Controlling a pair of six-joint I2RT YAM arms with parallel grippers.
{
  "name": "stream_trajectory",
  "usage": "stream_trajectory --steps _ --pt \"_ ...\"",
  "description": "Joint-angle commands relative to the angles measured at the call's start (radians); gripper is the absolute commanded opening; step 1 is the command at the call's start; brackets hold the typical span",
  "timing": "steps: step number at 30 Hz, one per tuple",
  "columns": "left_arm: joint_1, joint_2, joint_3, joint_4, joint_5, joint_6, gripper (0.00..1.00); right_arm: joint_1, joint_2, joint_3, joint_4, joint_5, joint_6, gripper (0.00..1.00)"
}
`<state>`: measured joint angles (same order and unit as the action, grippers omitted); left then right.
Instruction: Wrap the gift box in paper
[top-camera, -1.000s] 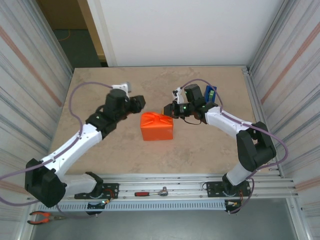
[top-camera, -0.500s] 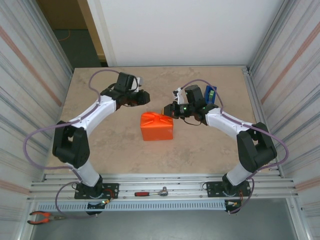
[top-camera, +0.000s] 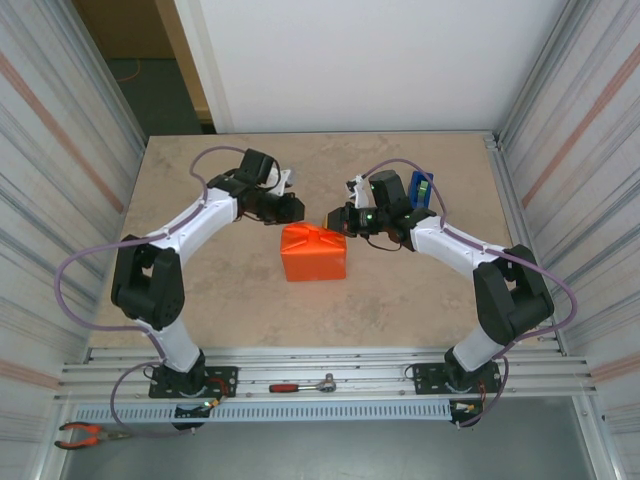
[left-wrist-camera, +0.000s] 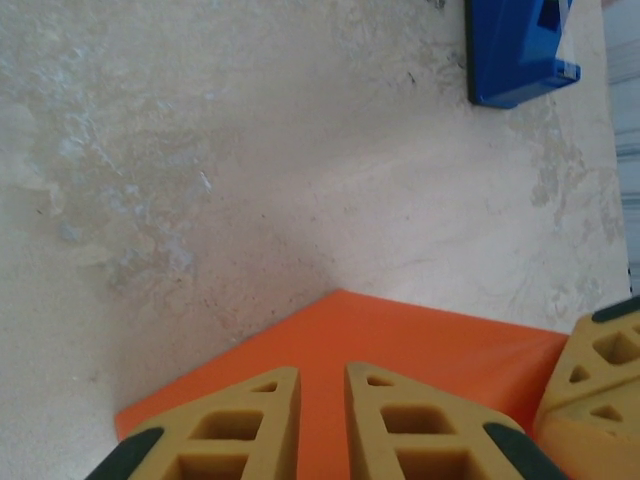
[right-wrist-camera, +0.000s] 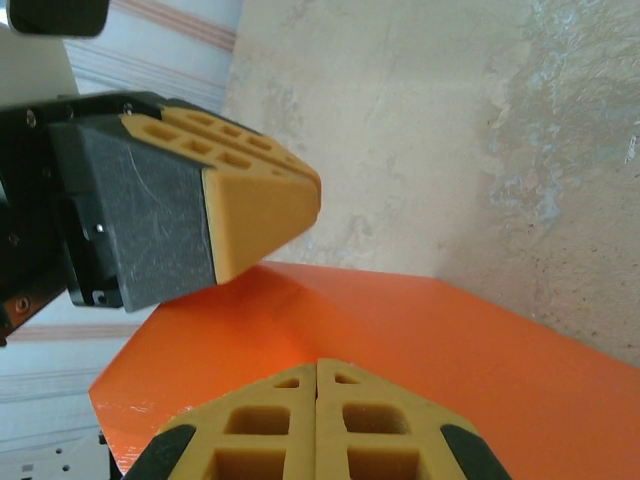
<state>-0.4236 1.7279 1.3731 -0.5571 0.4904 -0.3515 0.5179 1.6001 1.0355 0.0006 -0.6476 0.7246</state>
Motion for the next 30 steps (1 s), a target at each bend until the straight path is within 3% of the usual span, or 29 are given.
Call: stream_trajectory --steps 1,10,20,30 --pt "-0.012 -0.059 -0.026 -0.032 0.057 0.038 0.18 0.039 0.056 -0.079 -0.214 0.033 0.014 0.0" --pt "-0.023 -0.101 -0.017 -0.047 0.084 0.059 0.16 0.039 0.046 -0.085 -0.218 0.044 0.015 0.0" --pt "-0.009 0.007 0.099 -0.125 0.036 0.105 0.14 0.042 0.04 -0.097 -0.211 0.051 0.018 0.0" --pt "-0.03 -0.076 0.006 -0.171 0.089 0.144 0.13 0.046 0.044 -0.1 -0.197 0.052 0.027 0.0"
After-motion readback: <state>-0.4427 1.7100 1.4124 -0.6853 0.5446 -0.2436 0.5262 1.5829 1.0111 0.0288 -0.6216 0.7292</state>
